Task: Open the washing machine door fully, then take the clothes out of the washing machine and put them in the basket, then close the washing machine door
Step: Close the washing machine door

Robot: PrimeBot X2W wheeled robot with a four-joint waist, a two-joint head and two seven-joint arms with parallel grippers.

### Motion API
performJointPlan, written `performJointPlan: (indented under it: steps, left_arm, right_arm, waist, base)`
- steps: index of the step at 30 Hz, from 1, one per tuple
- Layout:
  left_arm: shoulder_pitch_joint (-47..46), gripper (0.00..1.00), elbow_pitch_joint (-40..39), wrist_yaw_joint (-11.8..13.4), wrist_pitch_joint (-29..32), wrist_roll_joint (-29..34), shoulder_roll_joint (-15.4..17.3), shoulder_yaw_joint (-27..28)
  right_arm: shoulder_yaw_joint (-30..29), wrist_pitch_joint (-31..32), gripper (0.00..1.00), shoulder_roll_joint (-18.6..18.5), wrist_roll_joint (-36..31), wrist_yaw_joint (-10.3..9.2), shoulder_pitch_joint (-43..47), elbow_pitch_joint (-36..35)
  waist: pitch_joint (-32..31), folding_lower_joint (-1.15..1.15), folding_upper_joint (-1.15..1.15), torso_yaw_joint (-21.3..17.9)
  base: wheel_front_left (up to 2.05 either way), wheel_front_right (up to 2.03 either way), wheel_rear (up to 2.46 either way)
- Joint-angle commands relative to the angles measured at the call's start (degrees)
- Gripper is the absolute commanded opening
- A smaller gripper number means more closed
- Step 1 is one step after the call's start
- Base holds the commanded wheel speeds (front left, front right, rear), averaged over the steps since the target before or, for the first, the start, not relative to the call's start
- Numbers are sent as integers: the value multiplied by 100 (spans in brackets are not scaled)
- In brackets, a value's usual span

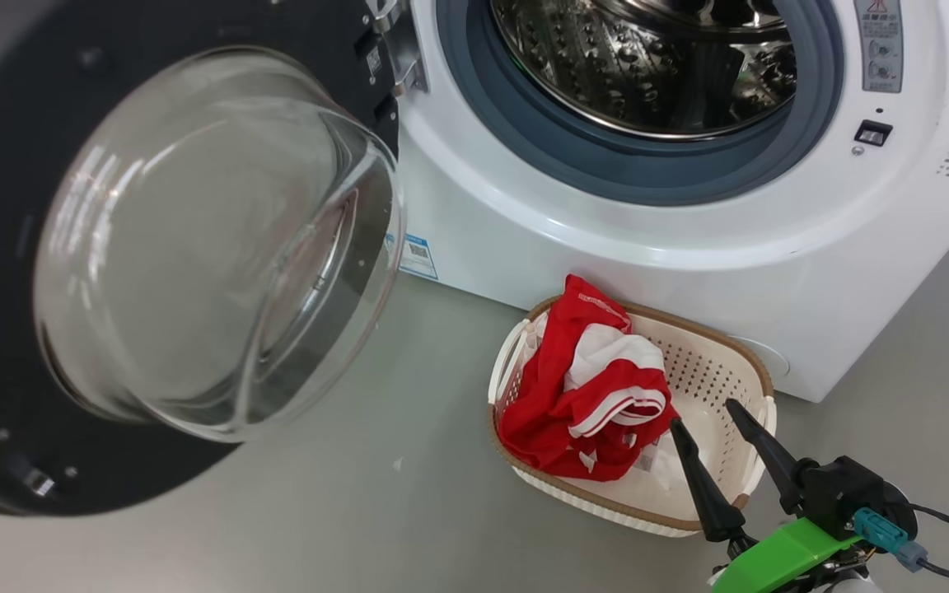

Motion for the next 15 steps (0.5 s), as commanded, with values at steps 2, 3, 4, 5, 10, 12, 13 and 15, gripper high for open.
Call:
performJointPlan:
  steps: [2, 3, 4, 5, 10, 12, 13, 15]
  left_arm:
    - [238, 0, -537, -34, 263, -237, 316, 36]
    - [306, 0, -692, -34, 351, -301, 326, 4]
    - [379, 0, -851, -34, 431, -367, 344, -23]
    - [452, 0, -1004, -34, 486, -425, 356, -47]
    - [790, 0, -1788, -34, 673, -765, 309, -133]
    - [906, 0, -2066, -34, 714, -847, 302, -178]
    - [954, 0, -2217, -34, 742, -895, 285, -213]
    - [1032, 0, -2483, -34, 802, -1030, 233, -250]
  right_arm:
    - [136, -37, 100, 18, -3, 26, -87, -117]
    - [137, -37, 100, 20, 1, 26, -80, -122]
    - [134, -37, 100, 23, 4, 26, -71, -129]
    - [130, -37, 100, 25, 9, 26, -60, -134]
    - [104, -37, 100, 23, 29, 26, 12, -157]
    - [95, -37, 100, 26, 31, 26, 29, -166]
    - [94, -37, 100, 28, 32, 26, 37, -168]
    - [95, -37, 100, 32, 33, 26, 48, -178]
  waist:
    - [-76, 0, 0, -37]
    - [-92, 0, 0, -49]
    - [-109, 0, 0, -64]
    - [-133, 0, 0, -78]
    - [-211, 0, 0, -156]
    - [-239, 0, 0, -200]
    - [-255, 0, 0, -223]
    - [-263, 0, 0, -266]
  base:
    - [0, 0, 0]
    - [0, 0, 0]
    - [0, 0, 0]
    - [0, 0, 0]
    - [0, 0, 0]
    - [0, 0, 0]
    - [0, 0, 0]
    - [0, 0, 0]
